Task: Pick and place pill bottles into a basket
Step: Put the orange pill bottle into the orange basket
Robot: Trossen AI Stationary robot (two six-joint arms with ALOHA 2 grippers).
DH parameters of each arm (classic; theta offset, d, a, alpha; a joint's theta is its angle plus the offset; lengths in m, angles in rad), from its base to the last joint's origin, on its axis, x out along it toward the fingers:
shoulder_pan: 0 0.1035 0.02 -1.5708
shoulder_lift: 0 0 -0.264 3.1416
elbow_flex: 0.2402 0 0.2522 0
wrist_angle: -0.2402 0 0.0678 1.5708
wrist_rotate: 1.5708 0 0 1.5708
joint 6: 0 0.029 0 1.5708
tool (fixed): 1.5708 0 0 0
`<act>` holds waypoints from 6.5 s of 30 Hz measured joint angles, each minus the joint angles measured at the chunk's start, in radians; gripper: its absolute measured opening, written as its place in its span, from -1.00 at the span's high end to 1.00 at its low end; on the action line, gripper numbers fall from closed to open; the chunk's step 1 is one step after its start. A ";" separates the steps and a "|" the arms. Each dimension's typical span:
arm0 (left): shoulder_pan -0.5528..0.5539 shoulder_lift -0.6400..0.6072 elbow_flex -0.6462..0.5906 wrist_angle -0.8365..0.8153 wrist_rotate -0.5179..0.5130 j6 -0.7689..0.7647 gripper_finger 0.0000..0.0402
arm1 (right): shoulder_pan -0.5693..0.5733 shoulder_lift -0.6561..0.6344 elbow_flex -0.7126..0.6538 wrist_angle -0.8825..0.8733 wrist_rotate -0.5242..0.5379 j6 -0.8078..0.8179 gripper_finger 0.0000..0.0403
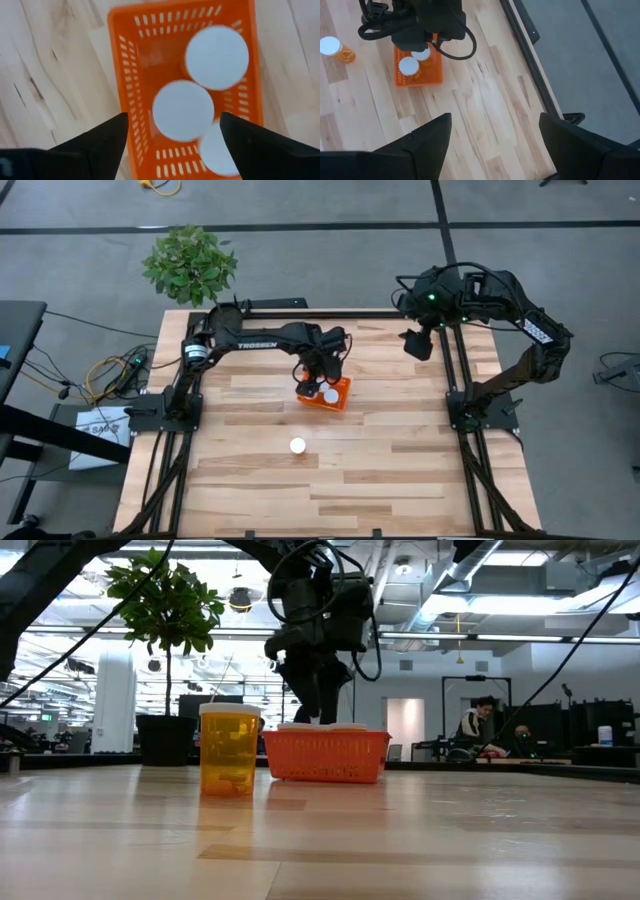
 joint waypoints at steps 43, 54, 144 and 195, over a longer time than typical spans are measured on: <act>0.018 -0.866 -0.371 0.483 0.123 -0.764 -0.52 | 0.047 -0.540 -0.726 0.887 -0.207 0.236 -0.47; -0.001 -1.175 -0.862 0.722 -0.016 -0.799 -0.52 | 0.062 -0.533 -0.767 0.875 -0.209 0.539 -0.47; -0.488 -0.425 -0.589 0.335 -0.106 -0.385 -0.52 | 0.520 -0.293 -0.766 0.522 0.562 0.444 -0.47; -0.435 -0.375 -0.587 0.374 0.006 -0.486 -0.52 | 0.552 -0.286 -0.766 0.537 0.487 0.497 -0.47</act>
